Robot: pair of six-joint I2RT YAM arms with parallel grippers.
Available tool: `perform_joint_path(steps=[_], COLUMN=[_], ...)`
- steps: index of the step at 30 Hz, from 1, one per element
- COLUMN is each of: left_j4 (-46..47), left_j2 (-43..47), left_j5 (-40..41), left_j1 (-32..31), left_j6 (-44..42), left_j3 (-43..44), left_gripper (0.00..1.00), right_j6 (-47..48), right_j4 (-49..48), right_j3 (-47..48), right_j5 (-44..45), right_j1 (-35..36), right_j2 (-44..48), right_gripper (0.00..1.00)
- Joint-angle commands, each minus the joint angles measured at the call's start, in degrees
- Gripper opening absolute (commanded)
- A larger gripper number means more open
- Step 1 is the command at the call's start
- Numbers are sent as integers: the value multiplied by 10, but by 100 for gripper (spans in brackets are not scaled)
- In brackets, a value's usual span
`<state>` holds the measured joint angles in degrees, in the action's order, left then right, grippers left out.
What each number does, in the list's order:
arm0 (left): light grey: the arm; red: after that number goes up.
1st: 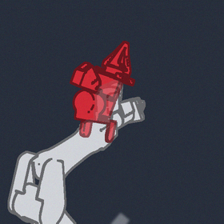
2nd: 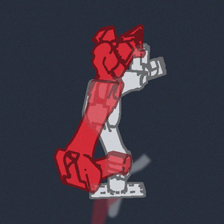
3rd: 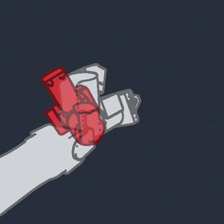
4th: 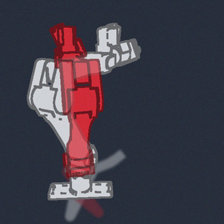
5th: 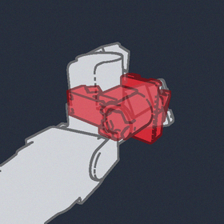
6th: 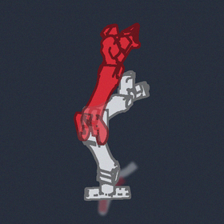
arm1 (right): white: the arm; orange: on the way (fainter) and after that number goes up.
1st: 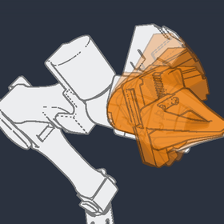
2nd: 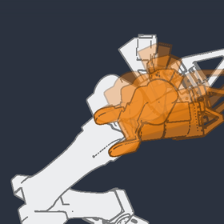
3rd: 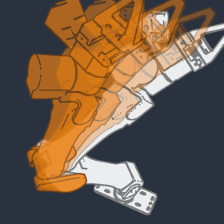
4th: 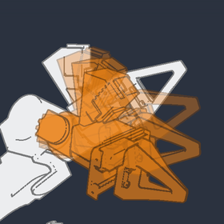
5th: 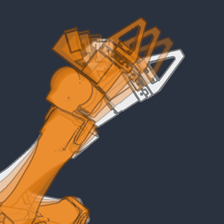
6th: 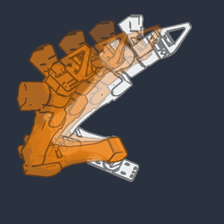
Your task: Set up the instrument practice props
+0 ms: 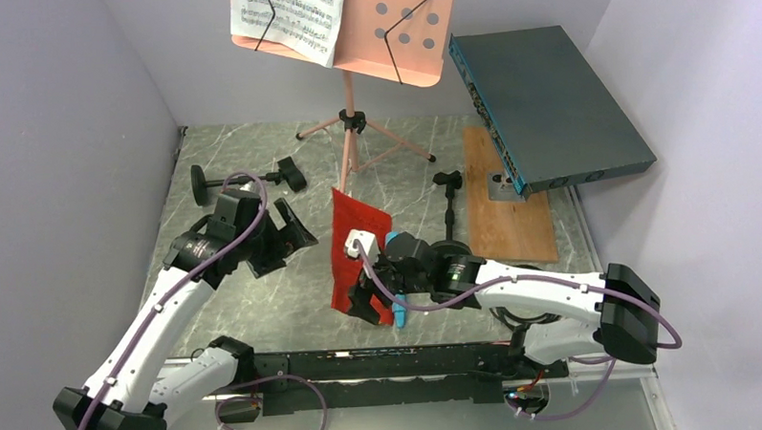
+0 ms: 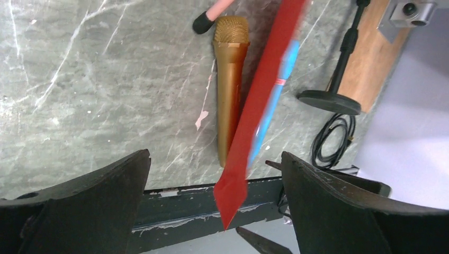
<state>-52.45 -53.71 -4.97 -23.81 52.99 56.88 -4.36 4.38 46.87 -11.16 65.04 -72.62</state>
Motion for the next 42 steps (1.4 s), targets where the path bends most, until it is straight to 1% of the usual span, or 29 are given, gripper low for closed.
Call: perform_joint_path(steps=[1, 2, 4, 6, 9, 11, 14, 15, 18, 19, 21, 22, 23, 26, 28, 29, 31, 32, 35, 37, 38, 40, 42], left_j4=[51, 72, 115, 130, 162, 157, 109, 112, 187, 211, 240, 255, 268, 305, 315, 309, 276, 256, 206, 136, 120, 123, 169], left_j2=[-14, -16, -26, -52, -75, -91, -124, -134, -171, -187, -216, -225, -227, -206, -200, -202, -207, -202, -150, -96, -67, -3, 53], left_j5=[-68, -83, -141, -189, -207, -182, -105, -112, -220, -262, -311, -331, -343, -342, -328, -323, -310, -303, -319, -302, -302, -322, -352], left_j1=[37, 41, 47, 48, 49, 50, 54, 58, 77, 81, 84, 85, 86, 87, 87, 87, 87, 87, 86, 86, 86, 86, 86], left_j6=[-44, -61, -92, -127, -154, -163, -167, -171, -165, -160, -156, -155, -153, -145, -143, -151, -182, -202, -288, -358, -390, -432, -431], left_j3=[-10, -17, -34, -41, -62, -67, -46, -47, -74, -84, -98, -107, -114, -140, -146, -142, -110, -92, -34, 16, 35, 54, 56], left_gripper=[99, 99, 99, 99, 100, 99, 100, 99, 100, 97, 88, 80, 73, 65, 48, 37, 6, 0, 0, 0, 0, 0, 0], right_j6=[-98, -113, -140, -161, -196, -217, -239, -240, -235, -232, -227, -226, -225, -221, -218, -216, -211, -209, -199, -200, -198, -193, -195], right_j4=[-11, -6, -3, -5, -22, -34, -52, -57, -59, -55, -47, -46, -46, -46, -29, -25, -7, 8, 65, 92, 95, 95, 90], right_j3=[-10, -13, -31, -54, -94, -118, -144, -148, -144, -140, -132, -130, -130, -129, -123, -119, -105, -90, -35, -3, 9, 30, 50], right_j5=[33, 39, 49, 48, 47, 24, 3, 3, 2, 2, 1, 4, 6, 15, 26, 31, 54, 74, 110, 89, 63, 19, -14], right_j1=[-12, -17, -26, -37, -63, -96, -132, -135, -136, -136, -136, -136, -136, -136, -136, -136, -136, -136, -148, -179, -195, -218, -232], right_j2=[31, 36, 54, 82, 124, 134, 143, 145, 139, 135, 130, 131, 134, 146, 153, 158, 168, 172, 175, 175, 177, 180, 185], right_gripper=[92, 93, 94, 96, 98, 98, 98, 98, 98, 98, 97, 97, 97, 97, 97, 97, 97, 97, 99, 99, 99, 100, 100])
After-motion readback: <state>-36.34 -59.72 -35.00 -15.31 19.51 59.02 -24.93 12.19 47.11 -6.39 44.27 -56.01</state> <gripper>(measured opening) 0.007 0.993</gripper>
